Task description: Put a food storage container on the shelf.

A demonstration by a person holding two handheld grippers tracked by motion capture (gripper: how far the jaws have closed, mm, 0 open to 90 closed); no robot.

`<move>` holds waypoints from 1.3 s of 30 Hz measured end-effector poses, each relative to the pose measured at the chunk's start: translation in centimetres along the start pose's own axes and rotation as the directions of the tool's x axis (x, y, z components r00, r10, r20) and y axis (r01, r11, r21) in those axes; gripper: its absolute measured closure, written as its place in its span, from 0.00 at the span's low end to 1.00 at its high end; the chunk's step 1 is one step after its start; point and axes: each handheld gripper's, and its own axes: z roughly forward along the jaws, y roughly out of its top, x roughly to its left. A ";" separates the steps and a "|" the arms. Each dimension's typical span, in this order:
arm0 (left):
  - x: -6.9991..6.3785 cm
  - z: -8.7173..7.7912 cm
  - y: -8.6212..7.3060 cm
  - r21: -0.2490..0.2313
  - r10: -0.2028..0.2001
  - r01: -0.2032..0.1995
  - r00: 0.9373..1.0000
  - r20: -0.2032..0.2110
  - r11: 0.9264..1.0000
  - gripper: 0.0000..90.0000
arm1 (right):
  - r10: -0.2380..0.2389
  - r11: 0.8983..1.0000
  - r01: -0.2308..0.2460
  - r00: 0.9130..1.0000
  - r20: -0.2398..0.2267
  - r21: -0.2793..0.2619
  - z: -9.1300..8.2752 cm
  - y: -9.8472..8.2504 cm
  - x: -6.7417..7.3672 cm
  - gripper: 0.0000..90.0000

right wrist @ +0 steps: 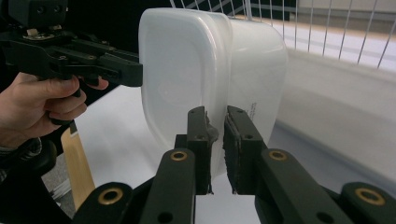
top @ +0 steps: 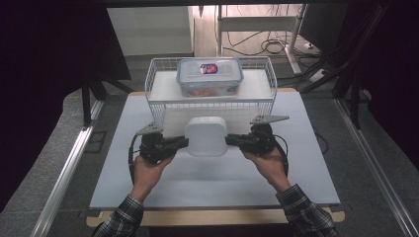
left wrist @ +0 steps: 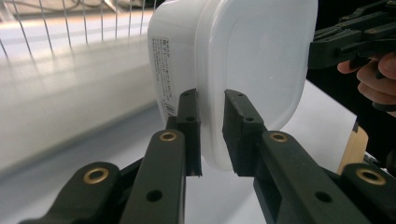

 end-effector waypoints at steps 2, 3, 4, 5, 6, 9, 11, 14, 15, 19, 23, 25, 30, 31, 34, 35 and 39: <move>-0.2 -0.4 0.7 -0.011 0.012 -0.013 1.000 -0.002 1.000 0.86 | -0.008 1.000 0.008 1.000 -0.002 -0.009 -0.3 0.7 0.2 0.90; -0.3 -0.6 1.1 -0.016 0.017 -0.017 1.000 -0.006 1.000 0.86 | -0.011 1.000 0.010 1.000 -0.003 -0.015 -0.4 1.0 0.3 0.90; -0.4 -0.7 1.4 -0.021 0.022 -0.022 1.000 -0.008 1.000 0.86 | -0.016 1.000 0.016 1.000 -0.002 -0.018 -0.5 1.4 0.4 0.90; -0.5 -1.0 1.8 -0.030 0.032 -0.033 0.999 -0.011 0.999 0.86 | -0.019 1.000 0.019 1.000 -0.001 -0.021 -0.7 1.7 0.4 0.90; -0.7 -1.2 2.2 -0.037 0.039 -0.039 0.999 -0.012 0.999 0.86 | -0.026 0.999 0.026 1.000 0.000 -0.028 -0.9 2.1 0.5 0.90; -1.1 -1.6 3.2 -0.057 0.056 -0.057 0.998 -0.017 0.997 0.86 | -0.043 0.998 0.044 0.999 0.010 -0.045 -1.3 3.1 0.7 0.89; -1.3 -1.8 3.9 -0.067 0.063 -0.065 0.998 -0.018 0.996 0.86 | -0.044 0.997 0.045 0.999 0.014 -0.057 -1.6 3.7 0.8 0.89; -1.6 -2.1 5.1 -0.083 0.081 -0.083 0.996 -0.023 0.993 0.86 | -0.045 0.996 0.046 0.999 0.016 -0.075 -2.1 4.6 0.8 0.89; -1.7 -2.3 5.4 -0.086 0.087 -0.089 0.996 -0.024 0.992 0.86 | -0.046 0.996 0.047 0.999 0.016 -0.081 -2.2 4.9 0.9 0.89; -2.1 -2.9 6.9 -0.100 0.111 -0.114 0.993 -0.033 0.988 0.86 | -0.051 0.993 0.053 0.999 0.017 -0.101 -2.8 6.0 1.0 0.89; -2.5 -3.3 8.2 -0.103 0.128 -0.132 0.991 -0.045 0.986 0.86 | -0.056 0.991 0.058 0.998 0.018 -0.121 -3.3 7.3 1.1 0.89; -2.6 -3.5 9.0 -0.103 0.135 -0.140 0.989 -0.051 0.985 0.86 | -0.061 0.990 0.064 0.998 0.020 -0.127 -3.5 7.9 1.2 0.89; -2.8 -3.7 10.9 -0.113 0.148 -0.154 0.987 -0.057 0.982 0.86 | -0.074 0.987 0.078 0.997 0.030 -0.142 -4.1 9.6 1.3 0.89; -2.8 -3.7 11.2 -0.115 0.149 -0.154 0.987 -0.058 0.981 0.86 | -0.075 0.986 0.079 0.997 0.034 -0.147 -4.3 10.0 1.3 0.89; -2.7 -3.7 12.2 -0.122 0.145 -0.150 0.988 -0.054 0.981 0.86 | -0.083 0.984 0.089 0.995 0.045 -0.154 -4.7 11.1 1.4 0.89; -2.7 -3.8 12.5 -0.126 0.145 -0.151 0.988 -0.054 0.981 0.86 | -0.086 0.983 0.093 0.995 0.049 -0.156 -4.8 11.4 1.4 0.89; -2.7 -3.9 14.0 -0.131 0.155 -0.162 0.986 -0.060 0.978 0.86 | -0.093 0.981 0.102 0.994 0.062 -0.164 -5.1 12.9 1.3 0.89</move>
